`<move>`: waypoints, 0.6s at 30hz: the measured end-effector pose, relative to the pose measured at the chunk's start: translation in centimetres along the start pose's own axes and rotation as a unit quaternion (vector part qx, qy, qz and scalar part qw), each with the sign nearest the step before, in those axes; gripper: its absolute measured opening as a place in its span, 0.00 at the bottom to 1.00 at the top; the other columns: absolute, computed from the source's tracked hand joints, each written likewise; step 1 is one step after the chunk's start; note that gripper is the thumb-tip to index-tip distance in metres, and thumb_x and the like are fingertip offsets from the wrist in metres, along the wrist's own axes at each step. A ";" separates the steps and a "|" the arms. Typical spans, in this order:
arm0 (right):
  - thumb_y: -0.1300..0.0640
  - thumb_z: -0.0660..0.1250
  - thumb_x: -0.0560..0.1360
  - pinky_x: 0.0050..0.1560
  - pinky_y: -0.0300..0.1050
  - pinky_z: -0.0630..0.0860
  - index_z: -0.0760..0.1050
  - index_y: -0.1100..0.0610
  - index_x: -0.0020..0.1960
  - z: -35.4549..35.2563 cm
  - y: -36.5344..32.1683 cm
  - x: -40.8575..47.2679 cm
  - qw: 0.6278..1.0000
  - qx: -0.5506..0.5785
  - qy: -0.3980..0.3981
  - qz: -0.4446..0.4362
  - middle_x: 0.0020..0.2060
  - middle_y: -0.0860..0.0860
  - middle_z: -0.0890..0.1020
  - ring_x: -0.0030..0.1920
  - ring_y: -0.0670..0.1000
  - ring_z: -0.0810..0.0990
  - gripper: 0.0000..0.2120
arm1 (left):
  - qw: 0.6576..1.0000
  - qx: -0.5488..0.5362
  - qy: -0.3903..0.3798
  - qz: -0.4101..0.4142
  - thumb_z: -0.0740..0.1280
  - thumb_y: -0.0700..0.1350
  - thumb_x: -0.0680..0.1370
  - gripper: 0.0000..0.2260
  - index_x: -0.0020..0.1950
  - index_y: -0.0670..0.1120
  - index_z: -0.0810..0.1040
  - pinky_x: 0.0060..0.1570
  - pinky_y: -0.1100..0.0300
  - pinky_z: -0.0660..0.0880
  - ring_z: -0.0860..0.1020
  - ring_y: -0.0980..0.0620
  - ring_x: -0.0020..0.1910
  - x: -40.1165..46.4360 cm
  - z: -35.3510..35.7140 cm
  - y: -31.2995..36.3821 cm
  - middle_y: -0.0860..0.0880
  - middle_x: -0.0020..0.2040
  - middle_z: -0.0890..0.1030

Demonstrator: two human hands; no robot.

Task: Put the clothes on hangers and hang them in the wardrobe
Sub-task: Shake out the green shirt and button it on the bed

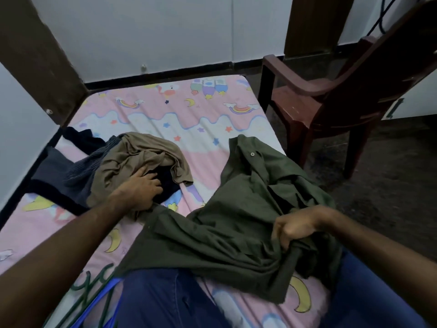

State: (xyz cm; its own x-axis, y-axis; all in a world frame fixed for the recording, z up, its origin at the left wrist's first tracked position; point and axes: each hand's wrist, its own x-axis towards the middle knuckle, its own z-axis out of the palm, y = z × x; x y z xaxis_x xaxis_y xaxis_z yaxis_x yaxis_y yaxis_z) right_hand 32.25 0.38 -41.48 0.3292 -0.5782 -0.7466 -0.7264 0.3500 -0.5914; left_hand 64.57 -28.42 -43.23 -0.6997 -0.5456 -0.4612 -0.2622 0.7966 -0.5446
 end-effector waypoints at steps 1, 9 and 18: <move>0.64 0.67 0.77 0.48 0.29 0.73 0.83 0.55 0.60 -0.1 -0.2 0.2 0.999 -0.046 -0.010 0.020 0.50 0.45 0.85 0.46 0.40 0.80 0.14 | 1.000 -0.006 -0.011 0.004 0.57 0.52 0.81 0.18 0.70 0.56 0.72 0.76 0.40 0.43 0.62 0.48 0.76 0.5 -0.6 0.4 0.52 0.71 0.71; 0.47 0.72 0.73 0.68 0.56 0.70 0.46 0.52 0.82 6.2 -7.5 10.2 0.930 -0.188 0.298 -0.108 0.72 0.56 0.68 0.69 0.58 0.71 0.48 | 0.989 -0.058 -0.040 0.129 0.61 0.55 0.80 0.19 0.70 0.52 0.70 0.75 0.49 0.56 0.71 0.51 0.69 -0.2 0.2 2.5 0.51 0.68 0.72; 0.72 0.56 0.63 0.45 0.45 0.76 0.81 0.66 0.46 3.2 -5.0 4.6 0.967 -0.147 0.079 -0.192 0.44 0.60 0.85 0.41 0.49 0.79 0.18 | 0.997 -0.048 0.006 0.063 0.59 0.43 0.80 0.18 0.70 0.52 0.74 0.77 0.52 0.47 0.64 0.54 0.75 -1.9 2.5 2.0 0.53 0.74 0.69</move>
State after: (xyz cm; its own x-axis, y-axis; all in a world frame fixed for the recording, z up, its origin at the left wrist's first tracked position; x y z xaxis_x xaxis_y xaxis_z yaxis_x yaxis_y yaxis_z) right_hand 39.29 -1.67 -42.95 0.5297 -0.7376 -0.4188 -0.7165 -0.1249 -0.6863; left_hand 67.08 -26.46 -45.18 -0.7389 -0.4364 -0.5134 -0.2330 0.8804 -0.4129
